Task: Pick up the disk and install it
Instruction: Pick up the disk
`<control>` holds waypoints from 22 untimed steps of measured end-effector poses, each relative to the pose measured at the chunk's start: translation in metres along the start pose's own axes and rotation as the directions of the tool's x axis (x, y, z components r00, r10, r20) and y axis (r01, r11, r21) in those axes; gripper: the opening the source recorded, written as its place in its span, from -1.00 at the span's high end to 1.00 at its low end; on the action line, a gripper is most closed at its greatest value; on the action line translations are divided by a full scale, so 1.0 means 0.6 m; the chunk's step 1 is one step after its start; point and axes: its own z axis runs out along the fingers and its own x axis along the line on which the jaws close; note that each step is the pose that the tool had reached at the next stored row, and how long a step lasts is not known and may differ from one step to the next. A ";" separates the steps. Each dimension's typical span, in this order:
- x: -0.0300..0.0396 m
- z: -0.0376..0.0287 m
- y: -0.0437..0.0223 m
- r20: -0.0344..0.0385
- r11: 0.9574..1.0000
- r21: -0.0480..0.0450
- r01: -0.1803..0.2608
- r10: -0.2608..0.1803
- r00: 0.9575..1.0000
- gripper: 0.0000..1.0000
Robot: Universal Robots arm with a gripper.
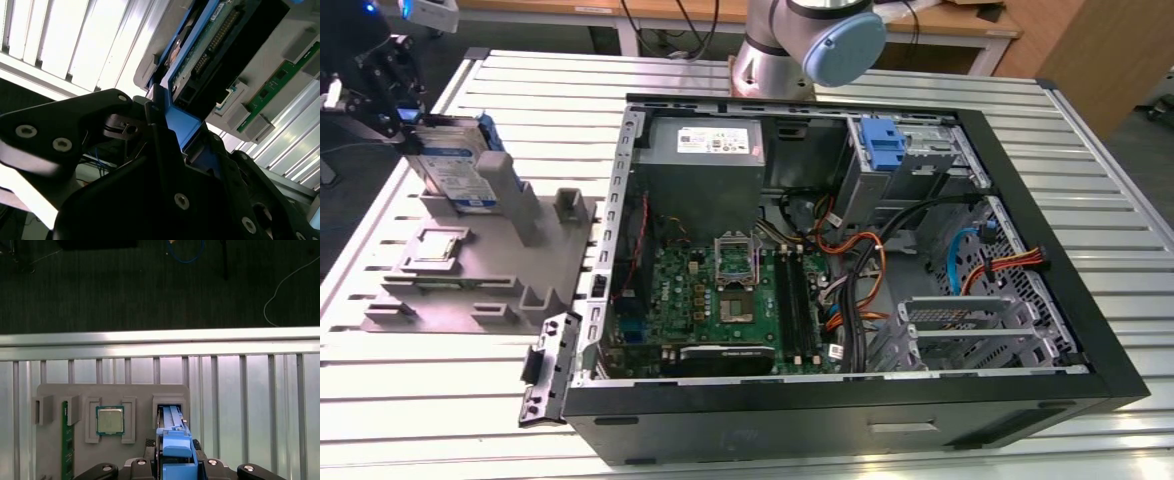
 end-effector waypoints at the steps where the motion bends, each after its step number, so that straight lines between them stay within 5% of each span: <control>1: 0.000 0.000 0.000 0.000 1.000 0.000 -0.001 0.001 1.000 0.25; 22: 0.000 -0.008 0.000 0.000 1.000 0.000 -0.007 0.007 1.000 0.26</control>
